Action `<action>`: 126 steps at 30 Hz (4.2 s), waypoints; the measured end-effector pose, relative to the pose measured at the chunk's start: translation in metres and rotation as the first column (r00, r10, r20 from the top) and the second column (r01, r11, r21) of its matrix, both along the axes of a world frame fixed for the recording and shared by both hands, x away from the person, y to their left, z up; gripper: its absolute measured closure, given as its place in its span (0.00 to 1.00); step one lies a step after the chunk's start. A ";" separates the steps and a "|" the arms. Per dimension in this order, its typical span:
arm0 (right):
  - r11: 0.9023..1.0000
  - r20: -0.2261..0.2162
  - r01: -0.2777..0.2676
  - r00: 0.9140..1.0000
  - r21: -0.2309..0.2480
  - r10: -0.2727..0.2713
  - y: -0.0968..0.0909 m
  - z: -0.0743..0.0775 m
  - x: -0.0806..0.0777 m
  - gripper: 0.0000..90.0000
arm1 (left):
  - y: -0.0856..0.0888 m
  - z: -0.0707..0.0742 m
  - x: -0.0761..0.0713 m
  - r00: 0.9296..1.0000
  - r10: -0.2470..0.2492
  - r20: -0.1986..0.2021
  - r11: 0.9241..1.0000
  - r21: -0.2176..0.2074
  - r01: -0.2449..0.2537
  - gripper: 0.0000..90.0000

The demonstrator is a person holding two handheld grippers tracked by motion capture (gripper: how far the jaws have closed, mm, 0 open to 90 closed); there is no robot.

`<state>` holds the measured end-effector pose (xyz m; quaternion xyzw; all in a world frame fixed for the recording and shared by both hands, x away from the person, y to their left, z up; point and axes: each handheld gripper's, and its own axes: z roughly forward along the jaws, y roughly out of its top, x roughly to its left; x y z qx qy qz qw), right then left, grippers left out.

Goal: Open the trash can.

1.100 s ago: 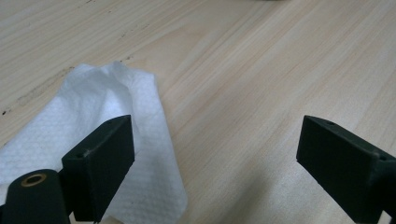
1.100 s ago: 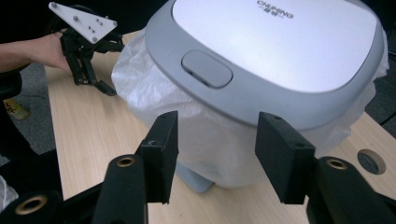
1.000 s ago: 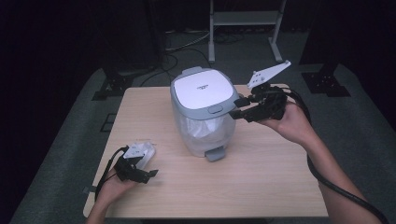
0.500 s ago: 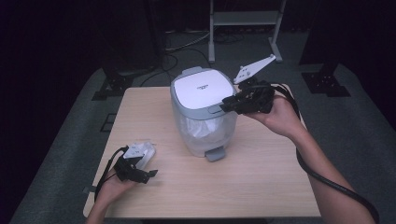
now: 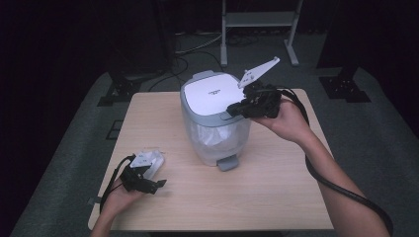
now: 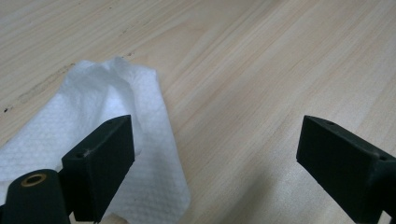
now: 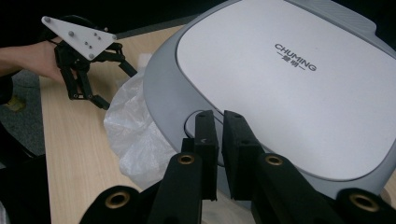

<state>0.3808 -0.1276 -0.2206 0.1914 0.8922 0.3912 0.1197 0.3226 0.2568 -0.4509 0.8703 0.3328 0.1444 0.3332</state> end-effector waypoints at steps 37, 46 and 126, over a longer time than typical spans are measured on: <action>1.000 0.023 -0.004 1.000 0.004 0.004 0.009 -0.010 0.002 0.98 | 0.006 0.001 0.001 1.000 0.011 -0.011 1.000 -0.024 -0.011 0.11; 1.000 0.018 -0.005 1.000 0.012 0.005 0.008 -0.012 0.002 0.99 | 0.006 0.001 0.001 1.000 0.010 -0.011 1.000 -0.024 -0.010 0.11; 0.982 -0.162 0.177 0.973 0.061 -0.165 -0.123 -0.174 -0.048 0.71 | 0.015 0.004 0.011 0.996 0.086 0.029 0.996 -0.024 -0.086 0.15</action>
